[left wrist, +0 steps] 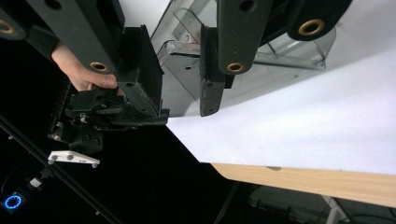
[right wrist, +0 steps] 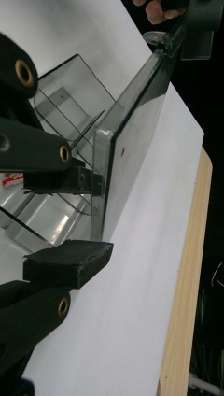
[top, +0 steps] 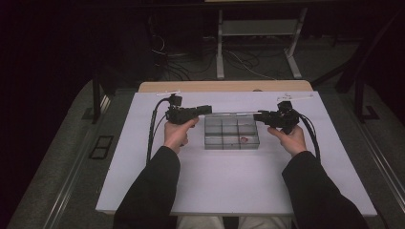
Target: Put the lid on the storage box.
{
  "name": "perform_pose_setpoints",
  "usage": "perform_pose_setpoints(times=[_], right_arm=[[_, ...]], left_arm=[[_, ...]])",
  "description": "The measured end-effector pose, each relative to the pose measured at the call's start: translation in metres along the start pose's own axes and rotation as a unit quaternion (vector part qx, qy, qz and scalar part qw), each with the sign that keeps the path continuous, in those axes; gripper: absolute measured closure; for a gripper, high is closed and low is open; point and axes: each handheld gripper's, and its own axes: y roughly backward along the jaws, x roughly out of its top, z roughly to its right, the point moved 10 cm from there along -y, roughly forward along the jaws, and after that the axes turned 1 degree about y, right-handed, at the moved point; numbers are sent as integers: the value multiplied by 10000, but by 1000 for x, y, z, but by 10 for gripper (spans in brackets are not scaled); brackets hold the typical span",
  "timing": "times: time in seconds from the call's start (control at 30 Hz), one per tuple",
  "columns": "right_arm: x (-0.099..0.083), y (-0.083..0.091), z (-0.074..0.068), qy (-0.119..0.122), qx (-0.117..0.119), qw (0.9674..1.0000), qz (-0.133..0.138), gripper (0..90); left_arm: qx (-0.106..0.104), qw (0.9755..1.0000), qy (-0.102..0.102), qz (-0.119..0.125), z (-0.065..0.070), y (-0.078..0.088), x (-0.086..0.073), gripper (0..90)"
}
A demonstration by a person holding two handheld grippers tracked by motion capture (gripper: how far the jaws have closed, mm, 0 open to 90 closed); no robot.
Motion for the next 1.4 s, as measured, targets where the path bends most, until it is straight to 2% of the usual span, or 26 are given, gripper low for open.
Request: perform_pose_setpoints(times=[0.03, 0.2, 0.27, 0.57, 0.8, 1.4], right_arm=[[-2, 0, 0, -2, -1, 10000, 16, 632], [-10, 0, 0, 0, 27, 10000, -10, 631], [-13, 0, 0, 29, 12, 10000, -29, 629], [-26, 4, -2, 122, -5, 9998, -156, 622], [-37, 6, -3, 107, -20, 9997, -226, 618], [-54, 18, -5, 150, -93, 9994, -295, 590]], left_arm=[[-4, 10000, 46, 9, 1, 0, -2, 680], [13, 10000, -9, -48, 1, 1, -10, 672], [88, 9999, -45, -75, 0, 2, -14, 672], [145, 9998, -11, -121, -4, 3, -28, 670], [172, 9997, 6, -144, -6, 4, -38, 667], [134, 9998, -24, -113, -7, 4, -51, 612]])
